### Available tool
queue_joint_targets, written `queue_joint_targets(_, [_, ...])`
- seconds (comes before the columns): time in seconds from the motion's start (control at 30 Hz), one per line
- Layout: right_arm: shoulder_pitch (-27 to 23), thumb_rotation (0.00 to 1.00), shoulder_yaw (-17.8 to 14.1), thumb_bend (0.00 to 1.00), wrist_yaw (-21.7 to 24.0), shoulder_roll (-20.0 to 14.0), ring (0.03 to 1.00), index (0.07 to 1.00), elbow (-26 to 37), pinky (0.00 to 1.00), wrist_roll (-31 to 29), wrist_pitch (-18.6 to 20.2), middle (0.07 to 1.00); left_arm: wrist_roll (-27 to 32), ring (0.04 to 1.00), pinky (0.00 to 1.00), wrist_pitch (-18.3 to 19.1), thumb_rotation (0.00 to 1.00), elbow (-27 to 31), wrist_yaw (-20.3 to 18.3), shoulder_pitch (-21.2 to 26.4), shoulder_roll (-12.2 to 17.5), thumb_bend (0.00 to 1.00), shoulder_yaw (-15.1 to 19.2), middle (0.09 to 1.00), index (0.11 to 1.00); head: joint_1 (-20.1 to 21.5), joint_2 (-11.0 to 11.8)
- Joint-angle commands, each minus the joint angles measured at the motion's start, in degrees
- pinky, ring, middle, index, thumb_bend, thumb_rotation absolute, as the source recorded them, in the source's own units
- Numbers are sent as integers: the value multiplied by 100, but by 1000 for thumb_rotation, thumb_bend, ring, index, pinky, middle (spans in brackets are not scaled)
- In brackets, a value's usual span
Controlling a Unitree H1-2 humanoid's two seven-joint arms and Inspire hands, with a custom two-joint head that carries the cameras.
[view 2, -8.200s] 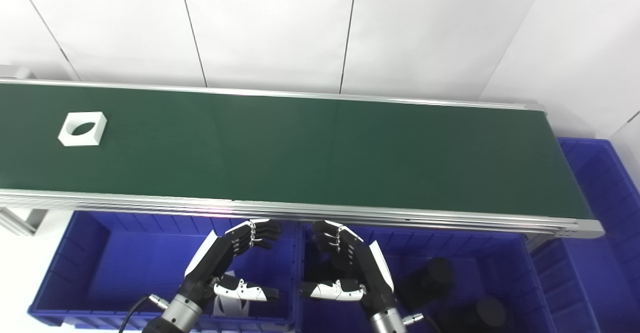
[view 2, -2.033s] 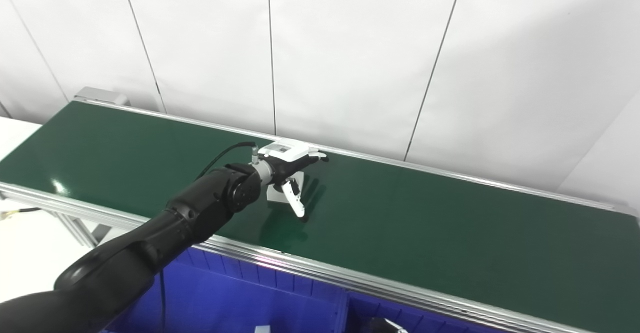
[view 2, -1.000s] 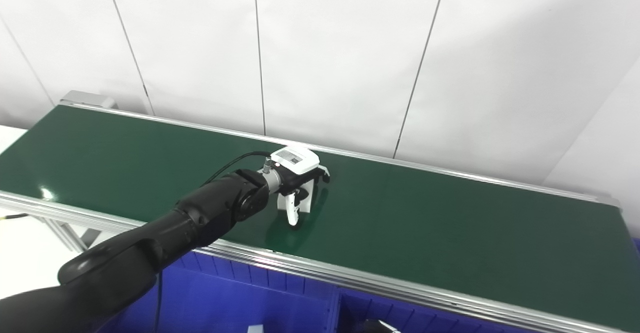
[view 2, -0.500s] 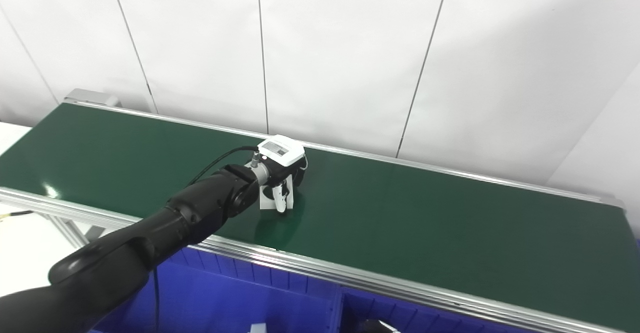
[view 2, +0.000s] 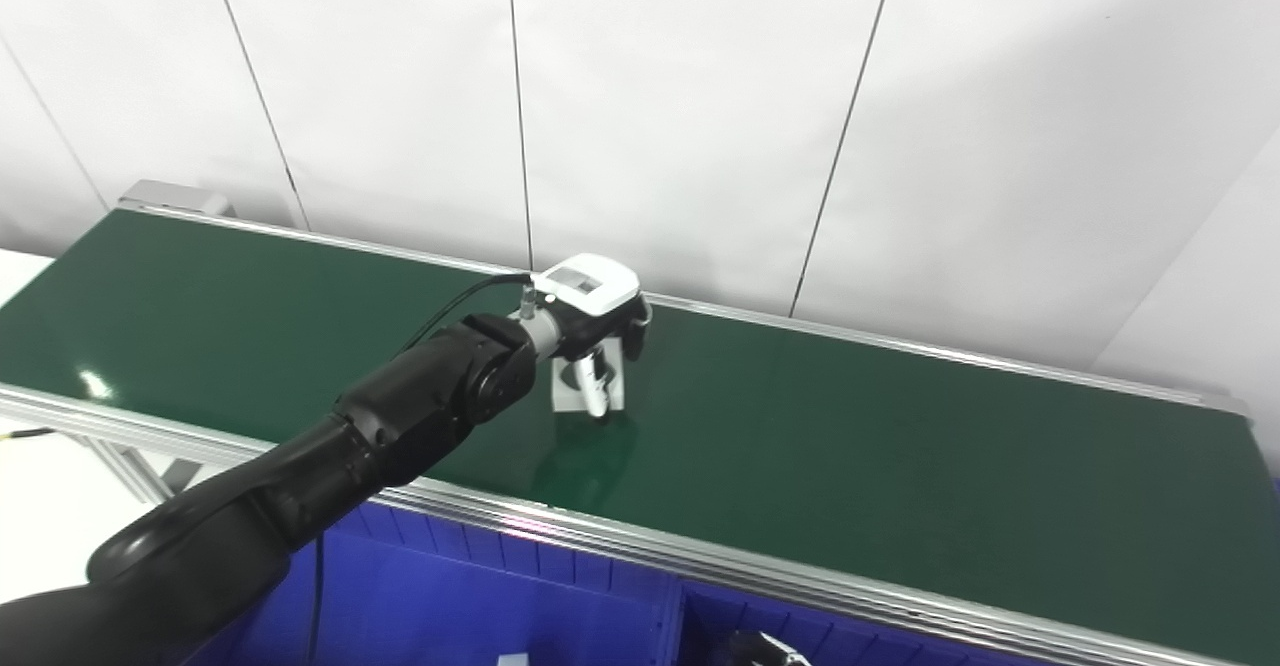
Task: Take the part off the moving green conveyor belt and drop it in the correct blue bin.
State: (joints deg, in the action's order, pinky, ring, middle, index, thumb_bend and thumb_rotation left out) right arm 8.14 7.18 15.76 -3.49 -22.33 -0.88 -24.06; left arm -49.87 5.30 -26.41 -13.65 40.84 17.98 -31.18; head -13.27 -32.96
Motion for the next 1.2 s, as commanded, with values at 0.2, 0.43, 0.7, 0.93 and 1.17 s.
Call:
queue_joint_targets(0.2, [-152, 262, -99, 905, 199, -12, 759, 766, 25, 706, -117, -286, 794, 307, 420, 406, 282, 0, 1790, -488, -294, 328, 499, 591, 521, 507, -221, -166])
queue_joint_targets(0.43, [-224, 280, -229, 903, 359, -21, 767, 770, 62, 719, -178, -286, 794, 393, 424, 407, 665, 0, 3370, -914, -924, 464, 500, 1092, 518, 505, -604, -499])
queue_joint_targets(0.7, [-362, 233, -557, 891, 850, -86, 766, 768, 92, 728, -574, -286, 792, 193, 411, 400, 1314, 0, 4659, -1425, -1602, 382, 499, 1504, 498, 532, -1479, -912])
queue_joint_targets(0.93, [-450, 240, -816, 905, 1129, -178, 759, 762, 231, 711, -778, -286, 783, 63, 408, 383, 1487, 0, 5314, -1667, -2078, 468, 499, 1799, 498, 529, -1966, -1339])
queue_joint_targets(1.17, [-534, 207, -900, 900, 1321, -202, 768, 771, 192, 716, -1003, -285, 789, 77, 411, 385, 1612, 0, 5909, -2003, -2709, 652, 499, 2173, 497, 532, -2294, -1380])
